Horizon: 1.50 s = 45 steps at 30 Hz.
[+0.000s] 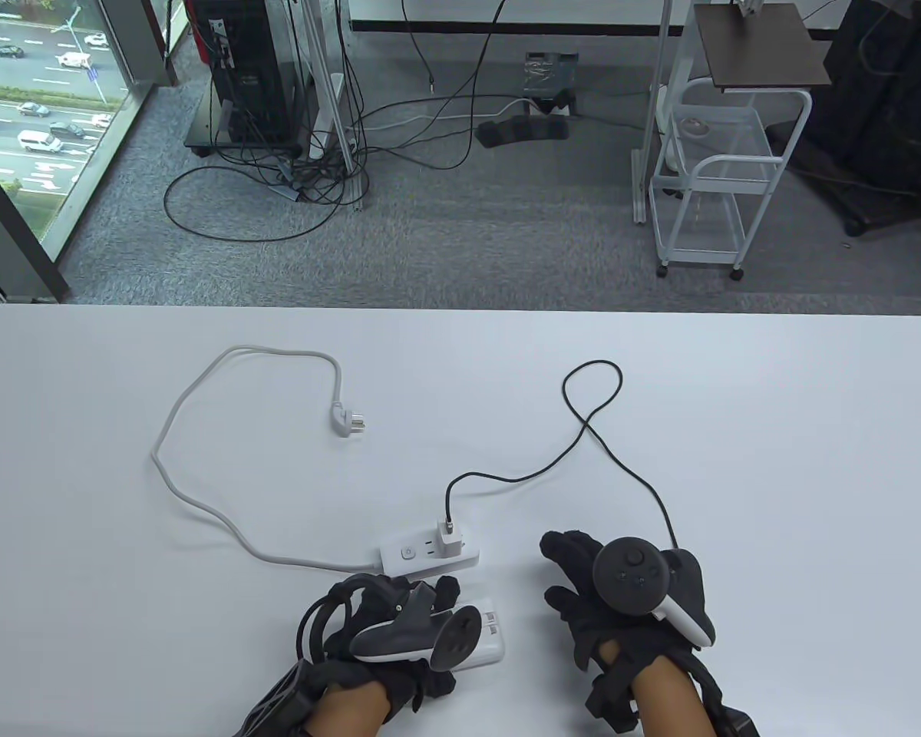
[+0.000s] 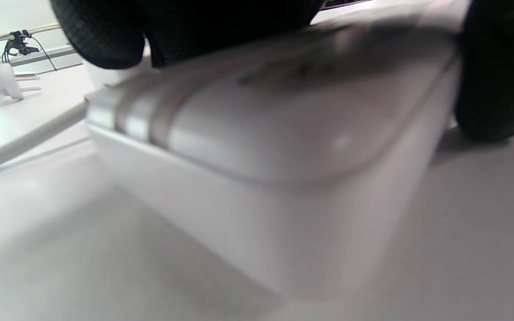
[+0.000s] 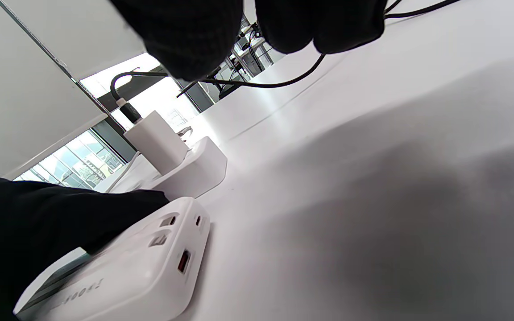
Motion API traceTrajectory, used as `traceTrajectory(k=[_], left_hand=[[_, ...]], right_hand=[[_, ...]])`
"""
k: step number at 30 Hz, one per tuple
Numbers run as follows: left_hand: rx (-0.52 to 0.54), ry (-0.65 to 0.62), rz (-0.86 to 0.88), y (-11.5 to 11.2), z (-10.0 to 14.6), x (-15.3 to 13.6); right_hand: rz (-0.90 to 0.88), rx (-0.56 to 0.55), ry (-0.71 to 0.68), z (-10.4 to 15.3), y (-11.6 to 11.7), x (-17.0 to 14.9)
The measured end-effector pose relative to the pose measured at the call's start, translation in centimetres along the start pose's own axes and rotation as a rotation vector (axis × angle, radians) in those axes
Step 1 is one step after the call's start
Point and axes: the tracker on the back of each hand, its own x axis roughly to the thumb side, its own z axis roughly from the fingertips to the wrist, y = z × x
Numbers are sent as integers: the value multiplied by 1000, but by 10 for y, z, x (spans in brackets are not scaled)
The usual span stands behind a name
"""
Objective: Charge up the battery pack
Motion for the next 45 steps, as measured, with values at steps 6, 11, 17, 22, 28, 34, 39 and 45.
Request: traceTrajectory(k=[6,11,17,22,28,34,39,45], left_hand=[[52,6,44,7,9,-11],[123,37,195,14,21,-36],[171,29,383,15,30,-68],[186,-4,505,12,38,-90],[200,-20,613,4,44,-112],[226,-63,689,3,48,-121],[285,-109,730,5,53,-125],[339,-143,745,7,56,-127]], right_hand=[[0,-50,-6,1,-12,-3],[48,-75,23,-4,-24,-7],[215,0,104,-12,-33,-23],[364,113,202,-15,-31,-43],[512,275,295,-10,-24,-62],[548,357,324,-7,-18,-68],[546,350,291,-6,-14,-72],[556,313,236,-7,-12,-71]])
